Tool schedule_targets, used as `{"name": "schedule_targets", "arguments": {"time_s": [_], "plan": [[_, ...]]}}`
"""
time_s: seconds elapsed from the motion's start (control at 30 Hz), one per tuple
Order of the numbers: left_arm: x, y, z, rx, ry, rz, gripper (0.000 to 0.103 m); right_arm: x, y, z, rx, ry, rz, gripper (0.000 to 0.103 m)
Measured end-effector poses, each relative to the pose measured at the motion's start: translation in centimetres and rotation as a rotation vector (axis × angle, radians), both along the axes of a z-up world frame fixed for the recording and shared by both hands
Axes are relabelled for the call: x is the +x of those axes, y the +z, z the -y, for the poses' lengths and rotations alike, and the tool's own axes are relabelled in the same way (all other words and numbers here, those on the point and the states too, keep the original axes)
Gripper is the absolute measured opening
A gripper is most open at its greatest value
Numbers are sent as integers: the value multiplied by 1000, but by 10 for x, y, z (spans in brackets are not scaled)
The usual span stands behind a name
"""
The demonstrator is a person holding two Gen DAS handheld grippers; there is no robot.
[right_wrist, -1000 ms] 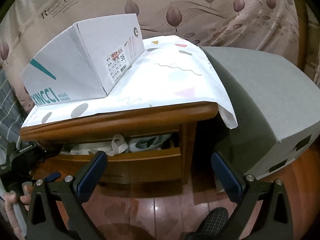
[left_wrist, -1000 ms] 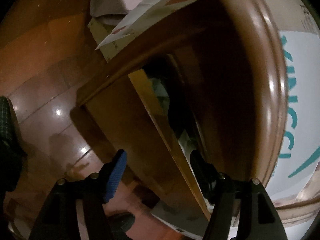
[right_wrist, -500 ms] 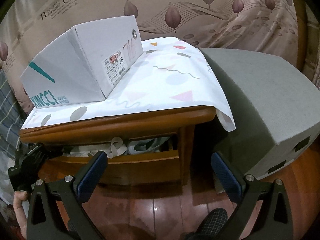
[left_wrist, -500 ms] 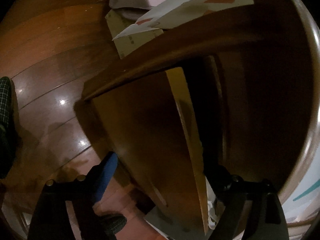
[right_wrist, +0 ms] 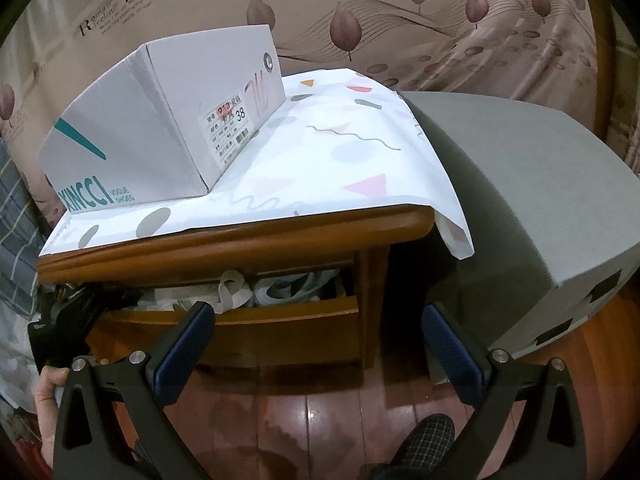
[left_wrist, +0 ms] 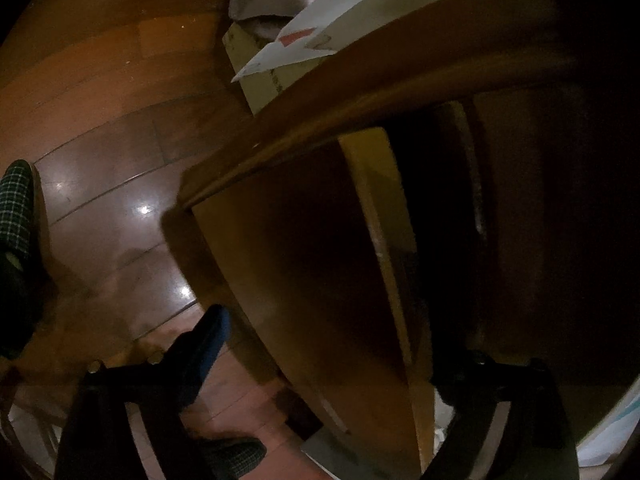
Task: Take underwear out of drawer
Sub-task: 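Hook the drawer front with the left gripper and pull it open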
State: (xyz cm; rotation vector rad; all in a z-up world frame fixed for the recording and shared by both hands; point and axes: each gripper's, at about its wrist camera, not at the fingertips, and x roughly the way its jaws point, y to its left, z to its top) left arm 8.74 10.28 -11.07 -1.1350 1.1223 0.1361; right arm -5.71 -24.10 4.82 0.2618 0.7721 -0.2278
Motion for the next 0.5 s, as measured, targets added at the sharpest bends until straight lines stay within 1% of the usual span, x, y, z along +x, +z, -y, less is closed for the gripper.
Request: {"name": "schedule_targets", "arguments": {"time_s": [0.07,0.1,0.17,0.23,0.33,0.37,0.4,0.5], "plan": [[-1,3,-4,-15,-19,6,97,1,0,0,-1,1,-2,103],[1,5,-4,2,-37,6,97,0,0,0,-2,1,-2,103],[3,12,-4,65,-78,9,97,0,0,-1,-2,0,-3,103],[3,14,-3,88,-107,3,97,1,-1,-1,-2,0,-5,103],[-3,18,-6,104,-140,-32,97,1,-1,-2,-5,3,-6,103],[-6,19,-6,116,-150,-36,97,1,-1,-2,-5,3,-6,103],[-10,23,-6,147,-169,-36,97,0,-1,-2,-7,2,-7,103],[-19,27,-5,189,-205,-44,97,0,-2,-2,-5,2,-8,103]]}}
